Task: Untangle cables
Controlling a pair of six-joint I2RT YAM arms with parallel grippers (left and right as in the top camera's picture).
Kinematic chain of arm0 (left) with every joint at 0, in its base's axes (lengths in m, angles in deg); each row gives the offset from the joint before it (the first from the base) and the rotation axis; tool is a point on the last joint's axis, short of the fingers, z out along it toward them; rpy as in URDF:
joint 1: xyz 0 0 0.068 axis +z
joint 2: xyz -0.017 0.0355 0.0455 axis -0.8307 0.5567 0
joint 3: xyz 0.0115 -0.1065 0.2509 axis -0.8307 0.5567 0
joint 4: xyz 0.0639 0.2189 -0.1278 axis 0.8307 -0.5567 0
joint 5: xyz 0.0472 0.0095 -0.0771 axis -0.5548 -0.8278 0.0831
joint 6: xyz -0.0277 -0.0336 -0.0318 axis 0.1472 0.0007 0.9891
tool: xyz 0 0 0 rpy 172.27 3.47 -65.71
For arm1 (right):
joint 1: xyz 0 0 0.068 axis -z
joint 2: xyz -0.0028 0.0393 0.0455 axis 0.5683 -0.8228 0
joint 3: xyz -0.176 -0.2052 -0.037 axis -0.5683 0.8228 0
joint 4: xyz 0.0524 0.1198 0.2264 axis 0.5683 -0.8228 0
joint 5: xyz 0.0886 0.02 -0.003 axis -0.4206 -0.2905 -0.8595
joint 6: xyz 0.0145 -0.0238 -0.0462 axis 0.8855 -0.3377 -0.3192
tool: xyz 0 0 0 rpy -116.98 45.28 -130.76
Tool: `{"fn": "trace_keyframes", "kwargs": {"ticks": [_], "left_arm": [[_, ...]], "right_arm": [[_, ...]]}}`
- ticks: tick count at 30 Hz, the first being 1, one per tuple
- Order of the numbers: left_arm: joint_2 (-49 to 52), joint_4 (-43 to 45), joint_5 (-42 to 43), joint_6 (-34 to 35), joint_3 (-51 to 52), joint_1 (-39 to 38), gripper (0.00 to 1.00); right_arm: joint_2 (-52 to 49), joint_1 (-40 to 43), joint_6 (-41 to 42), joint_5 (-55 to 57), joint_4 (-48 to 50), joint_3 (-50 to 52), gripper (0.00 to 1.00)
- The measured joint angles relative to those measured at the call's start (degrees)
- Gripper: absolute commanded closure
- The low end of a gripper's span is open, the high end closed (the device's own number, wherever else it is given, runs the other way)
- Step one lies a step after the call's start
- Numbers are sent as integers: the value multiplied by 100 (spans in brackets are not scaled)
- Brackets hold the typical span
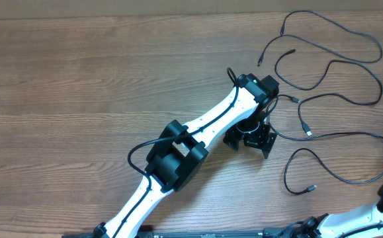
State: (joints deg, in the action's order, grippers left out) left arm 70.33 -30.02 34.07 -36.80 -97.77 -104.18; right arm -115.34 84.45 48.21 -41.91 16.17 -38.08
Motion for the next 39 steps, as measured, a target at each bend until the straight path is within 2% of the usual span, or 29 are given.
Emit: {"fn": "trace_keyframes", "kwargs": {"ticks": [20, 35, 39], "left_arm": [[0, 264, -63, 2, 0, 0, 4], [0, 262, -79, 2, -2, 0, 2], [0, 260, -76, -4, 0, 0, 5]], "right_arm": [[-4, 76, -22, -264, 240, 15, 96], [-15, 76, -20, -245, 1040, 833, 96], [-79, 76, -22, -151, 1215, 968, 96]]}}
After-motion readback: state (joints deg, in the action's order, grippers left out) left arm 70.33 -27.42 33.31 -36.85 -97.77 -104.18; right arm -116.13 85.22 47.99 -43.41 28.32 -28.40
